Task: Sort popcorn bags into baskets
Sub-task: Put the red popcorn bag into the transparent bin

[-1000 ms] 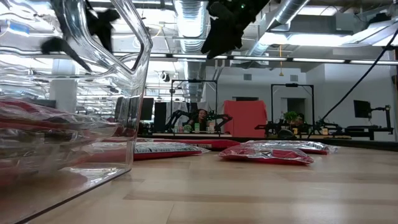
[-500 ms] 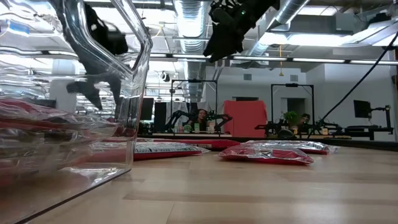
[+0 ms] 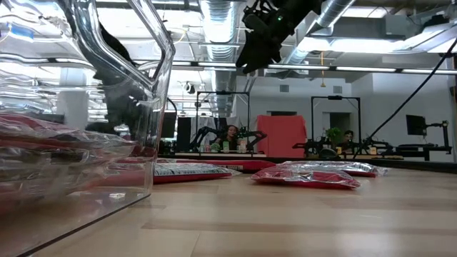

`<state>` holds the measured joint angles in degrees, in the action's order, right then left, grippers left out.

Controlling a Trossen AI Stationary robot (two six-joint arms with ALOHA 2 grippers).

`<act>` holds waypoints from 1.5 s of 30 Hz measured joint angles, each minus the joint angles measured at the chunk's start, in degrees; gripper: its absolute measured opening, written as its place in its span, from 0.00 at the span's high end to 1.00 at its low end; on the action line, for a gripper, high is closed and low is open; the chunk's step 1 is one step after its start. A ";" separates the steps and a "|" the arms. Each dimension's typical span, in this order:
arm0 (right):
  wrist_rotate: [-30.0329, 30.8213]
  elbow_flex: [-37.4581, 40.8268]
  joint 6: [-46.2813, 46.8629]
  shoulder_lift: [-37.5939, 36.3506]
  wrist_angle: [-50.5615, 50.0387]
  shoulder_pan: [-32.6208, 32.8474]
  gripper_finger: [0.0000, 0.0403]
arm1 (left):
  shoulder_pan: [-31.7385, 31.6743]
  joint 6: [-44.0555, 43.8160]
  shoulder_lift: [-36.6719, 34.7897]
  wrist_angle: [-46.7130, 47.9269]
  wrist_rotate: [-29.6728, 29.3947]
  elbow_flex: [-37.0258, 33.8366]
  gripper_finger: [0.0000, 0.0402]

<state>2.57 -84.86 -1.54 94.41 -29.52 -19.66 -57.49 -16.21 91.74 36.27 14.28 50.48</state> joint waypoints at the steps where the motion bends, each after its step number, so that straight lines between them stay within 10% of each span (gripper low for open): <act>1: 0.00 0.00 0.00 0.00 0.00 0.00 0.32 | 0.00 0.00 0.54 -0.19 0.00 0.00 0.32; 14: -1.86 0.00 -1.88 0.00 -0.01 0.34 0.32 | 0.89 -0.11 1.76 -4.82 6.25 -4.23 0.35; 34: -3.28 0.02 -1.49 0.48 1.77 1.86 0.32 | 3.19 -0.75 2.06 -6.44 6.71 -5.83 0.97; 45: -3.08 0.01 -0.39 -1.10 1.22 2.06 0.32 | 3.78 -3.69 -1.98 1.77 10.58 -2.29 1.00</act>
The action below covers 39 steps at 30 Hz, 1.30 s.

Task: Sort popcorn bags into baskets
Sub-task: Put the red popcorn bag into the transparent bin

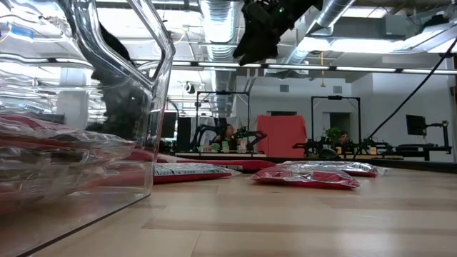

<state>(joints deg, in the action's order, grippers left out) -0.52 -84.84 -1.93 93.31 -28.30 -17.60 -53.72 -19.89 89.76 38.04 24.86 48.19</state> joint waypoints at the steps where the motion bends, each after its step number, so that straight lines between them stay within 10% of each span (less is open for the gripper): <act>1: -0.02 -0.08 0.08 -0.25 0.50 0.10 0.32 | 0.18 -0.43 -1.26 0.80 0.06 0.20 1.00; 16: -2.57 0.16 17.25 -3.70 2.10 0.88 0.32 | 4.43 -17.20 -24.61 4.05 0.29 0.76 1.00; 39: -8.35 18.39 36.52 -3.03 33.67 0.70 0.32 | 6.05 -37.16 -42.30 -9.61 1.70 0.78 1.00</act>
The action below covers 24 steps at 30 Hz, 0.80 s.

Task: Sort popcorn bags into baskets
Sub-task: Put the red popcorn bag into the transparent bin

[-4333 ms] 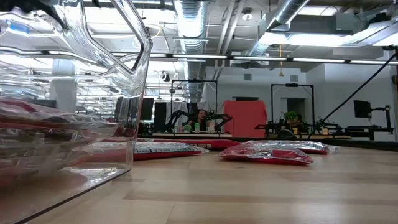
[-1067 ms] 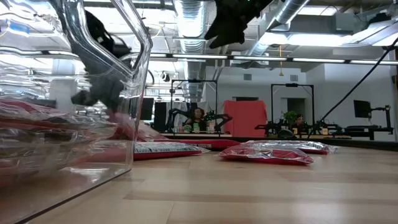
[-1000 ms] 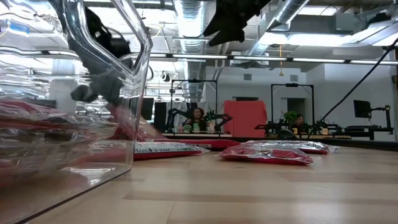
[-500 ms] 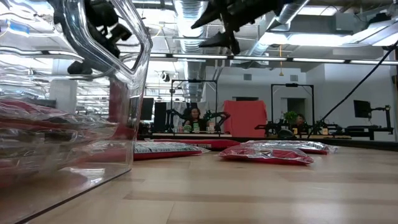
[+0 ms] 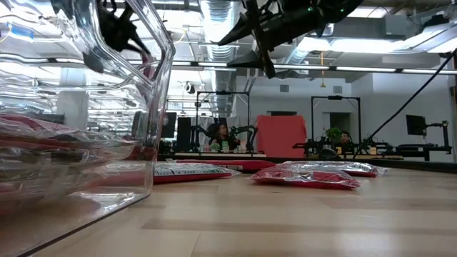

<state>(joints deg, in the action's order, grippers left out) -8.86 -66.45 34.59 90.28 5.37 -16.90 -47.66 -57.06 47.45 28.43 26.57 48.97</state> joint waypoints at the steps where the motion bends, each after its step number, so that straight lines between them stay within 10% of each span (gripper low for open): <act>1: -0.04 0.04 0.00 -0.16 -0.21 0.03 0.32 | 0.49 -1.28 -1.06 -0.04 0.00 0.00 1.00; 24: -0.05 0.04 -6.69 -11.82 -3.45 -12.02 0.32 | 37.24 -21.11 -11.18 -6.33 -31.22 0.02 1.00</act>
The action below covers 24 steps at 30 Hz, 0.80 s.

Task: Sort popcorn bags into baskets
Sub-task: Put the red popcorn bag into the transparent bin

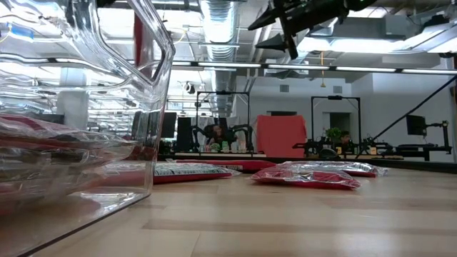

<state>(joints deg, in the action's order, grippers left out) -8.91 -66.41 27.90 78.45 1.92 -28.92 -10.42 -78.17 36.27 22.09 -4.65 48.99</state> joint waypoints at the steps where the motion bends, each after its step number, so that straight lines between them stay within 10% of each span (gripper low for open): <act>1: 0.00 0.00 -0.32 -0.25 -0.08 -0.21 0.32 | 1.99 -0.46 0.59 -1.48 -1.38 0.00 1.00; 24: 0.15 -0.02 -1.25 -0.50 -3.68 2.08 0.32 | 38.52 -9.53 12.69 -14.94 -24.71 0.02 1.00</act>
<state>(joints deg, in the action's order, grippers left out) -8.76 -66.43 26.65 77.95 -1.76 -26.84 28.09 -87.70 48.96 7.15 -29.36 49.01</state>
